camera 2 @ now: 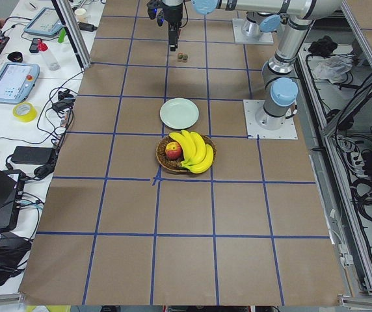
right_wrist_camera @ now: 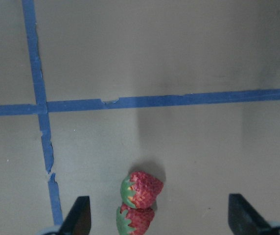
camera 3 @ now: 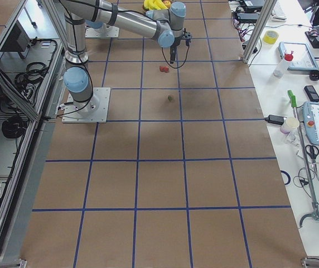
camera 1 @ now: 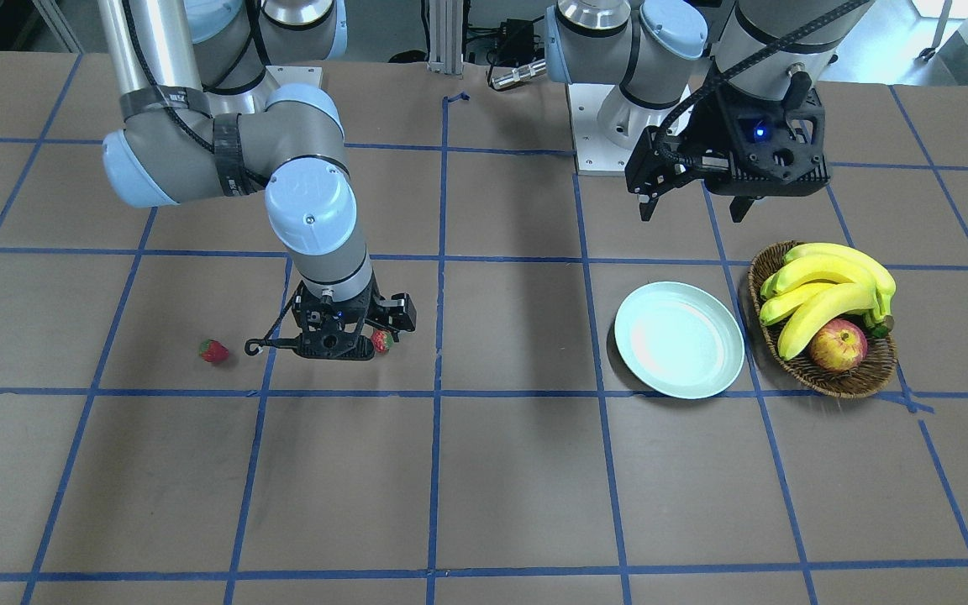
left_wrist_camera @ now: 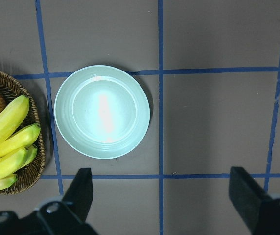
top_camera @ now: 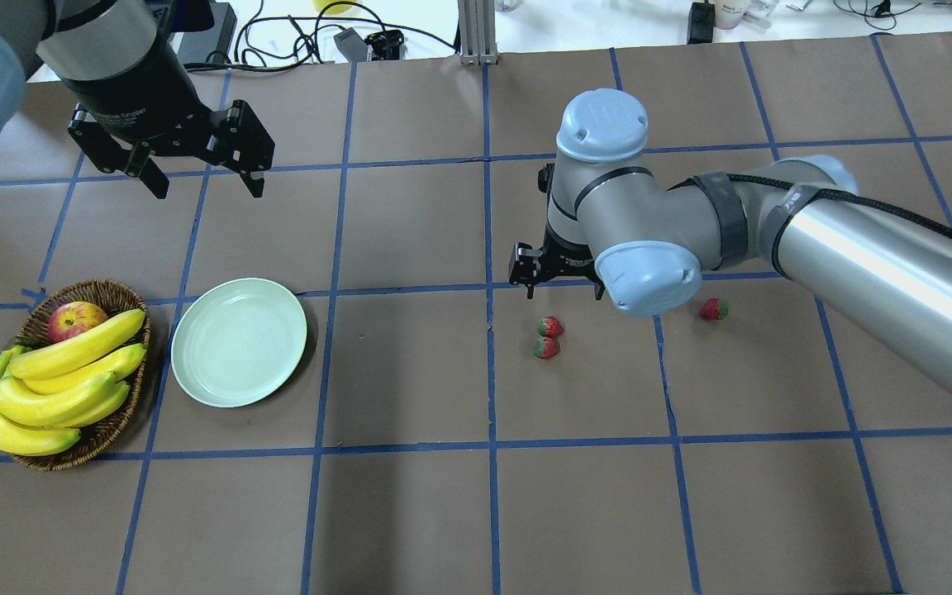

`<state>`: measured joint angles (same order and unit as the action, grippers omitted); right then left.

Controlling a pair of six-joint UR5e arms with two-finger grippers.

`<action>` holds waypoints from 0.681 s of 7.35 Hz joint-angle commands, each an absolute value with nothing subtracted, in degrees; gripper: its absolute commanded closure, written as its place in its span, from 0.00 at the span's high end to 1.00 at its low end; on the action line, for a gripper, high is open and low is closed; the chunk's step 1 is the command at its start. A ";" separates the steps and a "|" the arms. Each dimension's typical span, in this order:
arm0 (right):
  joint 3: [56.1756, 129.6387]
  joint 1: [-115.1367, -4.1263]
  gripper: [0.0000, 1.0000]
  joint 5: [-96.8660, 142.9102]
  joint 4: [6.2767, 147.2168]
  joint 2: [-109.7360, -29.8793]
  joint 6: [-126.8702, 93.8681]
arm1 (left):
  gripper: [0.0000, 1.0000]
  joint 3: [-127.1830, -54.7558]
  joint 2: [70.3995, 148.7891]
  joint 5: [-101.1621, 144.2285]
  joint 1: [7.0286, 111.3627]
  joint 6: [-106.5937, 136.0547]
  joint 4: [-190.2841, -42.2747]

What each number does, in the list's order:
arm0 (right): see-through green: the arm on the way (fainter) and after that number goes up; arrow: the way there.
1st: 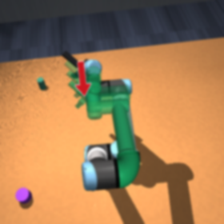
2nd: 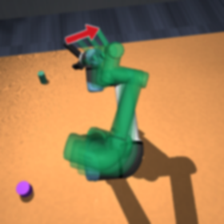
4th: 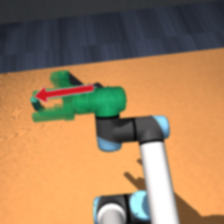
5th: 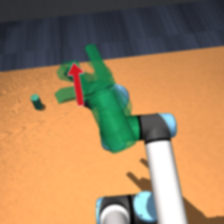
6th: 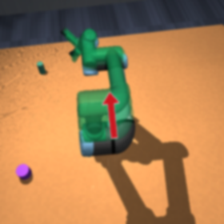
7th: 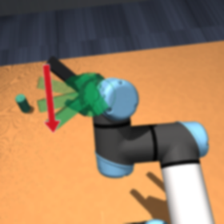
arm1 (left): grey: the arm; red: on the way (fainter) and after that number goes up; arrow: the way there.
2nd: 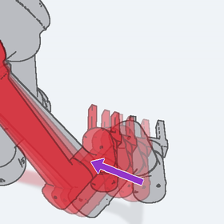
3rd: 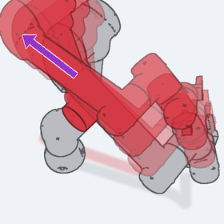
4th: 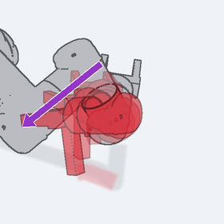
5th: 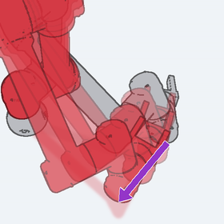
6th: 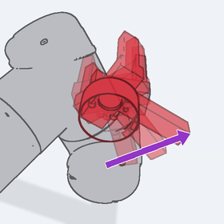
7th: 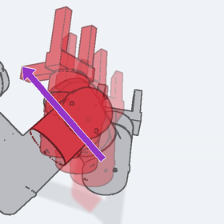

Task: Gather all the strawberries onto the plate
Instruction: 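Reach the right gripper down and grasp one strawberry of the pair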

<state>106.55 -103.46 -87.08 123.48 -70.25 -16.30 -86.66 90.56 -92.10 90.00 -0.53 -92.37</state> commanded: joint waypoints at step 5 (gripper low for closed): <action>107.58 -103.62 0.25 -82.47 125.86 -65.39 -16.87 | 1.00 -87.28 90.35 -91.93 90.00 -0.53 -92.37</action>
<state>107.52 -103.56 -84.64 126.22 -65.47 -16.58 -87.17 90.42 -91.92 90.06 -0.53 -92.37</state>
